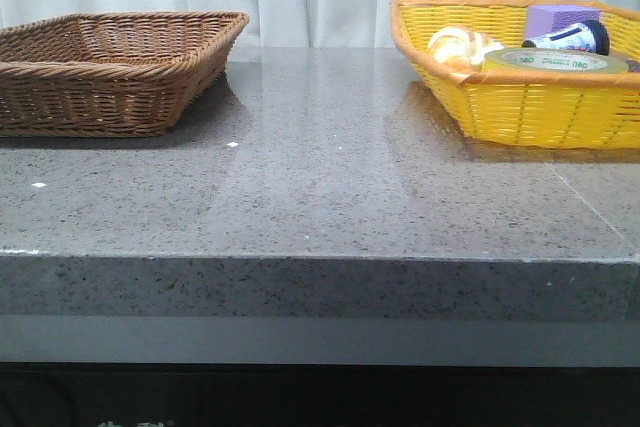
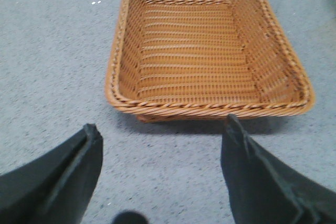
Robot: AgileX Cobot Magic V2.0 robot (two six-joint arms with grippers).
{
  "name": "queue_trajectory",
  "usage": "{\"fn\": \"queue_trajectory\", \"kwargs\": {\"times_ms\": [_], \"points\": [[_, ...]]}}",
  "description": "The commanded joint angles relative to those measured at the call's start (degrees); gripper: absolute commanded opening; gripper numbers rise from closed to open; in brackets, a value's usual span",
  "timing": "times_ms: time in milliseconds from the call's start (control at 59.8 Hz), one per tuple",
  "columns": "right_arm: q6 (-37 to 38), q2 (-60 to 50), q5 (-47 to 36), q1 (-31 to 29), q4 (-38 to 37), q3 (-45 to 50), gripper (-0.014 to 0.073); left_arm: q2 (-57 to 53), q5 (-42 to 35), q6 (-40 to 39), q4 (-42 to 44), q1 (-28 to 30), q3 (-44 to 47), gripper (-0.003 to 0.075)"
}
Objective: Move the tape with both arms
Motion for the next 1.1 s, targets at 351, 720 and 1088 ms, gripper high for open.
{"fn": "queue_trajectory", "kwargs": {"times_ms": [351,720,1088], "points": [[-3.2,22.0,8.3,-0.4,1.7,-24.5,0.0465,0.2,-10.2,-0.2,-1.3,-20.3,-3.5,0.0492],[-12.2,44.0,18.9,-0.1,5.3,-44.7,0.0465,0.2,-11.8,-0.2,-1.3,-27.3,-3.5,0.0492],[-22.3,60.2,23.3,2.4,5.7,-59.2,0.0465,0.2,-11.6,-0.2,-1.3,-27.3,-3.3,0.0492]]}}
